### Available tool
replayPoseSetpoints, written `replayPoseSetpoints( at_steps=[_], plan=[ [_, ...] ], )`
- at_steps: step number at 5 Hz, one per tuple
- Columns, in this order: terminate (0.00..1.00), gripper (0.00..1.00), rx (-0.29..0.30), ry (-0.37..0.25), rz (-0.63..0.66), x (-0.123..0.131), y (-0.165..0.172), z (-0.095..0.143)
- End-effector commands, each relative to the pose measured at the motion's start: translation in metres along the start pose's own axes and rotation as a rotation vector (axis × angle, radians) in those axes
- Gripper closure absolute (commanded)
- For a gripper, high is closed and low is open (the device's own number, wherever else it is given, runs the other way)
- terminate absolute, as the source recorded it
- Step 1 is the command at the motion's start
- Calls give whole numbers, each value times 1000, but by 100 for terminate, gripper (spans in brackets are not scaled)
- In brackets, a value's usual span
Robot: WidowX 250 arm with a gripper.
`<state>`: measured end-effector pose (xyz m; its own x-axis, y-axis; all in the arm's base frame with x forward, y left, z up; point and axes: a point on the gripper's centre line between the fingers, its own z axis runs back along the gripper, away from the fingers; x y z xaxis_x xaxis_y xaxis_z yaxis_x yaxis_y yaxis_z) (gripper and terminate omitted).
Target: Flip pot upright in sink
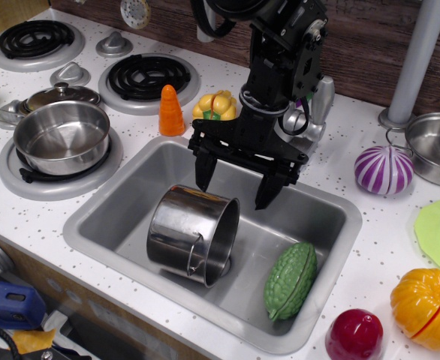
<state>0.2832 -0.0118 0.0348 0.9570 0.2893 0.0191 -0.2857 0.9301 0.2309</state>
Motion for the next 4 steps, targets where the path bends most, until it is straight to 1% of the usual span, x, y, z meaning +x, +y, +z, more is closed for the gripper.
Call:
replayPoseSetpoints(
  at_steps=[1,2,3,4],
  plan=[
    [0,0,119,-55,-17,0,-5,12],
    [0,0,188,-61,-45,-2,-2,11],
    [0,0,273,-97,-46,-4,4,2],
    [0,0,341,-142,-46,-3,9,-8]
  ],
)
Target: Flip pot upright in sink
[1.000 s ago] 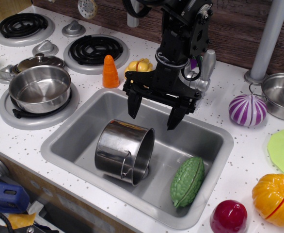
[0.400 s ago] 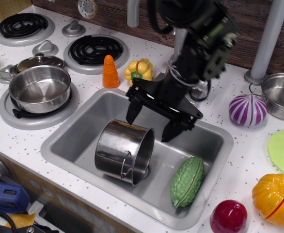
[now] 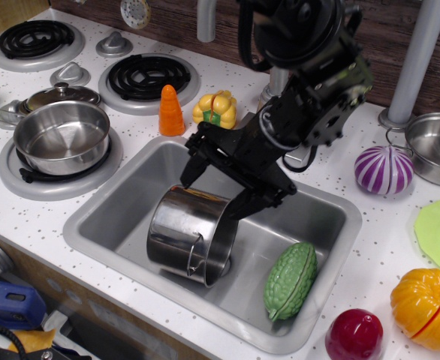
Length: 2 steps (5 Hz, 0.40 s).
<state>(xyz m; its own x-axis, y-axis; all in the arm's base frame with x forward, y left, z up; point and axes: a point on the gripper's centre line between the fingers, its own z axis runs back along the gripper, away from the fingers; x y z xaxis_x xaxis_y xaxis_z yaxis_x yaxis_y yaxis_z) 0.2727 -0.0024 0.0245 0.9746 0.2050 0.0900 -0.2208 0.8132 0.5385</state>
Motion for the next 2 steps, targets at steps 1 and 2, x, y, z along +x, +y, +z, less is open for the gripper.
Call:
replayPoseSetpoints(
  at_steps=[1,2],
  plan=[
    [0,0,10,-83,2,4,2,-12],
    [0,0,17,-119,-26,1,0,-29]
  ],
)
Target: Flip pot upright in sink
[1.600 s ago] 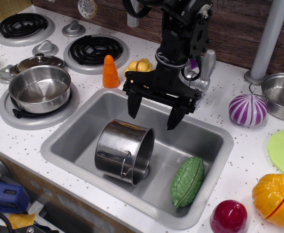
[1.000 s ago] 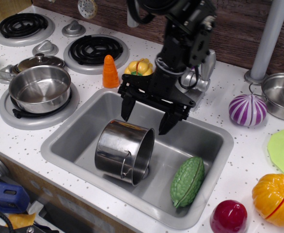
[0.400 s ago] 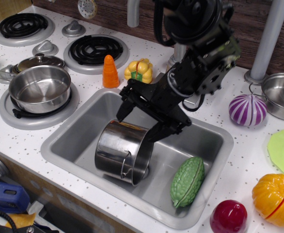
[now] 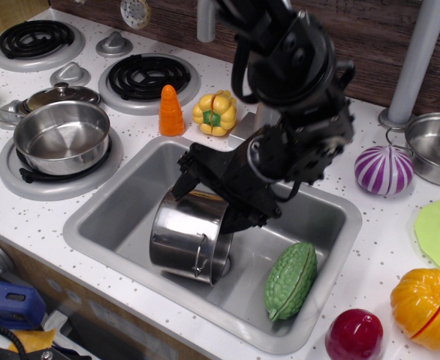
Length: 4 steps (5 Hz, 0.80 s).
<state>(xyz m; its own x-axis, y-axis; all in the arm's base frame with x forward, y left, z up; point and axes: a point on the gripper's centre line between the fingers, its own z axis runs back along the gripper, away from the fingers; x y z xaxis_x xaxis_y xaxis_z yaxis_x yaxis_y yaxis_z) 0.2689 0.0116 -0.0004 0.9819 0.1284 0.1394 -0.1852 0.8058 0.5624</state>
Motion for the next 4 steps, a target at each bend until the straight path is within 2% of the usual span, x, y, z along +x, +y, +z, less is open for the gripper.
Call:
replayPoseSetpoints(
  at_steps=[1,2,3,4],
  plan=[
    [0,0,5,-44,-6,2,1,-9],
    [0,0,17,-34,-4,2,2,-12],
    [0,100,-2,-23,-9,3,9,-11],
    [0,100,-111,-11,12,1,16,-14]
  ],
)
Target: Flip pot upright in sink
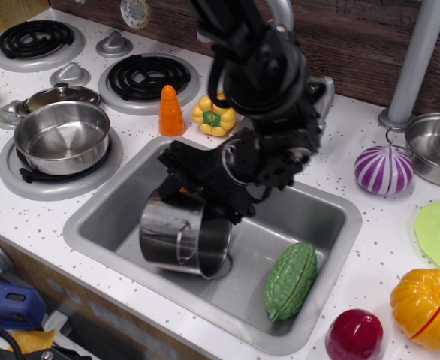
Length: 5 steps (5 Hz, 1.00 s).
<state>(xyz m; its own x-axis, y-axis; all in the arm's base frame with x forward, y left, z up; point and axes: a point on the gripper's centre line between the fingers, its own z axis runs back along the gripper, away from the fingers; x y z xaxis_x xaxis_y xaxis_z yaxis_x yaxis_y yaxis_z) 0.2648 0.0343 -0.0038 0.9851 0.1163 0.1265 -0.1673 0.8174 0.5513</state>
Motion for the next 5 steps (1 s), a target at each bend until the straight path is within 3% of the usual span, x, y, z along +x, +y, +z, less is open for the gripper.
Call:
replayPoseSetpoints(
  at_steps=[1,3,4,5],
  plan=[
    [0,100,-153,-11,-2,2,9,-3],
    [0,100,-467,16,-21,-4,31,-27],
    [0,0,-538,15,-54,-1,30,-35],
    [0,0,-478,-29,-86,2,29,-27]
  ],
)
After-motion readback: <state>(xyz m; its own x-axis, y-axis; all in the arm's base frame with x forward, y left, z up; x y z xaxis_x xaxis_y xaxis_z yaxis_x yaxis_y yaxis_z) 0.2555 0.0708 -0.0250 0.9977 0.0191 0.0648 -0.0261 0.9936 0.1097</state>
